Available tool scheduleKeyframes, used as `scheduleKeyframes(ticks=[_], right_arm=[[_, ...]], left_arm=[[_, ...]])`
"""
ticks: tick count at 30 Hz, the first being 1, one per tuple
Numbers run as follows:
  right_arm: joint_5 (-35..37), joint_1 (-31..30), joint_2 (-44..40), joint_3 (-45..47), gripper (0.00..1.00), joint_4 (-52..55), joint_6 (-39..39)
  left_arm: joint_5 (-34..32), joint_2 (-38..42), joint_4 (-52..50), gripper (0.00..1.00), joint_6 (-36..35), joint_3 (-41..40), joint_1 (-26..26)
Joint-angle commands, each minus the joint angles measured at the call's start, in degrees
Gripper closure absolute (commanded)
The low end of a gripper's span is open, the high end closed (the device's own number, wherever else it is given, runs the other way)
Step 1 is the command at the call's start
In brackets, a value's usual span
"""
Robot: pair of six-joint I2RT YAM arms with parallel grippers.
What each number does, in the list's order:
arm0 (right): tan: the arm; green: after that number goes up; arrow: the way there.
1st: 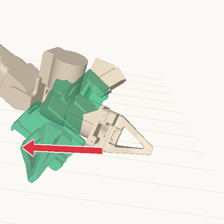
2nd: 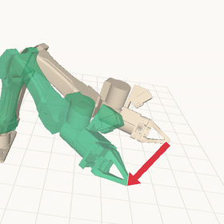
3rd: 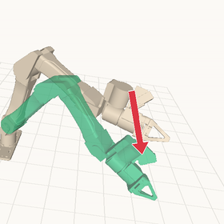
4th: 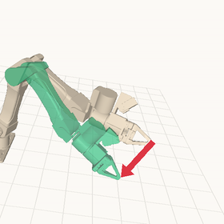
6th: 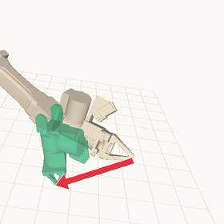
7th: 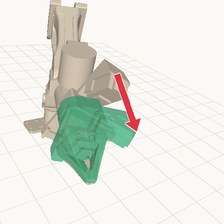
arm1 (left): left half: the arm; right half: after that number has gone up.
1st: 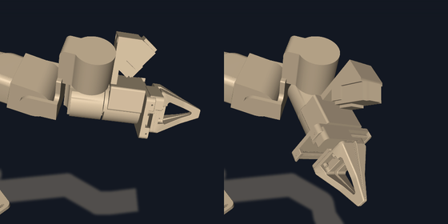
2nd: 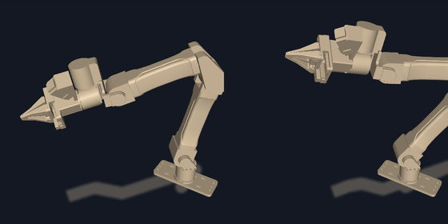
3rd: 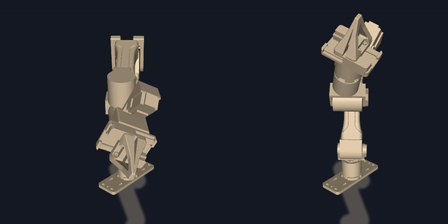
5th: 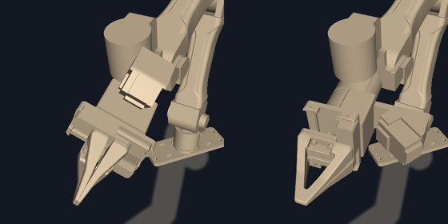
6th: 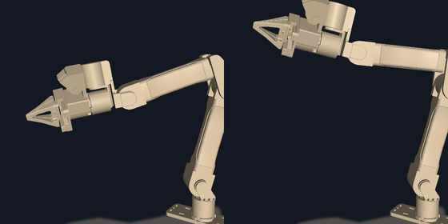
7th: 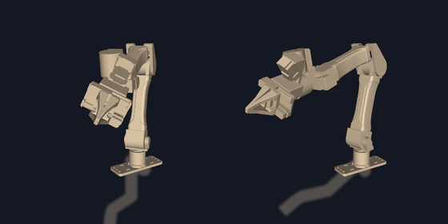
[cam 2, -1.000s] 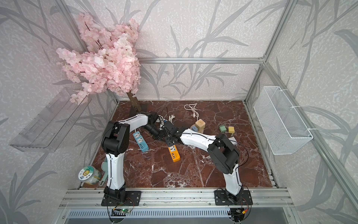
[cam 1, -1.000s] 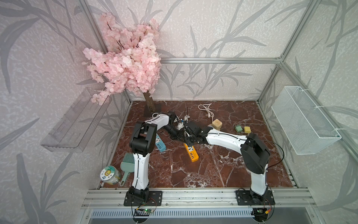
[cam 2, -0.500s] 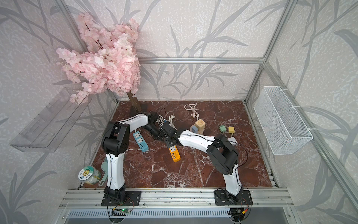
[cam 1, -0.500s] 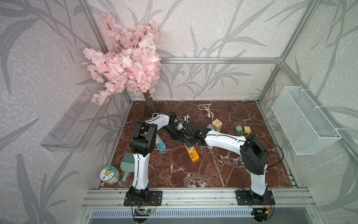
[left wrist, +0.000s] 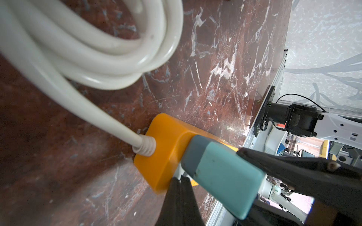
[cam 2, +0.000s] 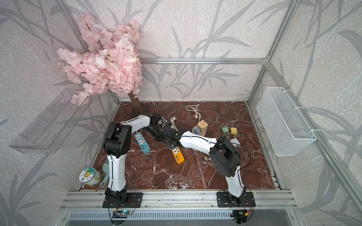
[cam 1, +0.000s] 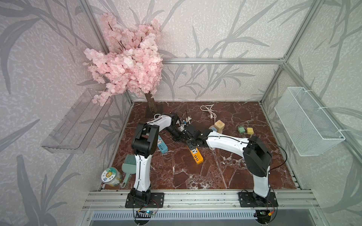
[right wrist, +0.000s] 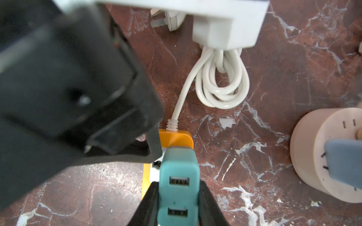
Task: Pull the plug off the socket
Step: Remove the plug from the socket.
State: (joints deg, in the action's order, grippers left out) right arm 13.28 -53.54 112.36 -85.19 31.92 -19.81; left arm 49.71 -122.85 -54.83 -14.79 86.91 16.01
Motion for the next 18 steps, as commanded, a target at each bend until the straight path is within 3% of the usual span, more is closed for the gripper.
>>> scheduleKeyframes(ticks=[1, 18], right_arm=[[0.78, -1.54, -1.94, -2.96, 1.00, 0.25, 0.52], [0.84, -2.76, -2.70, -1.73, 1.00, -0.93, -3.19]], left_arm=[[-5.83, -2.70, 1.66, 1.00, 0.11, -0.07, -0.32], [-6.21, -2.94, 1.74, 1.00, 0.37, 0.09, -0.28]])
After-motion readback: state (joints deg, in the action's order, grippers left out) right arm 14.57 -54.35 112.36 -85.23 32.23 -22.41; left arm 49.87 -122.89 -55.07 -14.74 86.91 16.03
